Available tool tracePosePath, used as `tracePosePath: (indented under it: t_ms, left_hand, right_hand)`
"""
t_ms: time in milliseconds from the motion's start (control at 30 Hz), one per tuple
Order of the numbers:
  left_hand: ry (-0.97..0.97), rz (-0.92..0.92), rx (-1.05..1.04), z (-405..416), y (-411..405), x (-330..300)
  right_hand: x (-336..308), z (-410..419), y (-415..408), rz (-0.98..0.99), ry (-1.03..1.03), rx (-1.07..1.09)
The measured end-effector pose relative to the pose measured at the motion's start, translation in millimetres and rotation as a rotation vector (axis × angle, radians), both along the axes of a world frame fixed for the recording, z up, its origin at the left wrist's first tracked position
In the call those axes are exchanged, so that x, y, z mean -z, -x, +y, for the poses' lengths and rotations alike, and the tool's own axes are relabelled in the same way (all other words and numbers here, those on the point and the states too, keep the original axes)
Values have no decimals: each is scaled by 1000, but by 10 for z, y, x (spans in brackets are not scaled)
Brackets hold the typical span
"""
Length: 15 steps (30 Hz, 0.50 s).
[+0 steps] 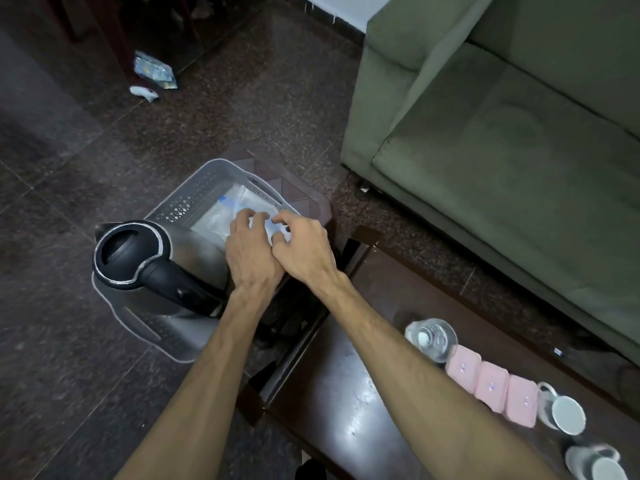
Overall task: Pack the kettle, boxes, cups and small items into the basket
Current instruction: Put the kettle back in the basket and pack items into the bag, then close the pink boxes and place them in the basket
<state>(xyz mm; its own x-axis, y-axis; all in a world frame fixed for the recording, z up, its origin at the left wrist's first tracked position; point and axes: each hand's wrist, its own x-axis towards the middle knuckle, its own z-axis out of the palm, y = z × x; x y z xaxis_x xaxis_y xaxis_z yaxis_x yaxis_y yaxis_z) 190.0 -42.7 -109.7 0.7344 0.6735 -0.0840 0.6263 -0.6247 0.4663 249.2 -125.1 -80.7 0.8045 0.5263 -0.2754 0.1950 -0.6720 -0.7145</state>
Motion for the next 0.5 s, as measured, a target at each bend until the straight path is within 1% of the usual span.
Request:
tracePosePath:
  t_ms: [100,200,333,500]
  left_hand:
    - [32,-142,74,-341,85,-246]
    - [155,-191,129,-823,181,-413]
    - [250,-163,227,-1551,324,-455]
    - [306,-126,376,-2552,507,-466]
  right_hand:
    - [-124,-386,177,-40,-134,182]
    - [-185,-938,344,-42,-156,354]
    - [-196,-1746,560,26,-149,503]
    - [-196,-2819,836,27,-166,689]
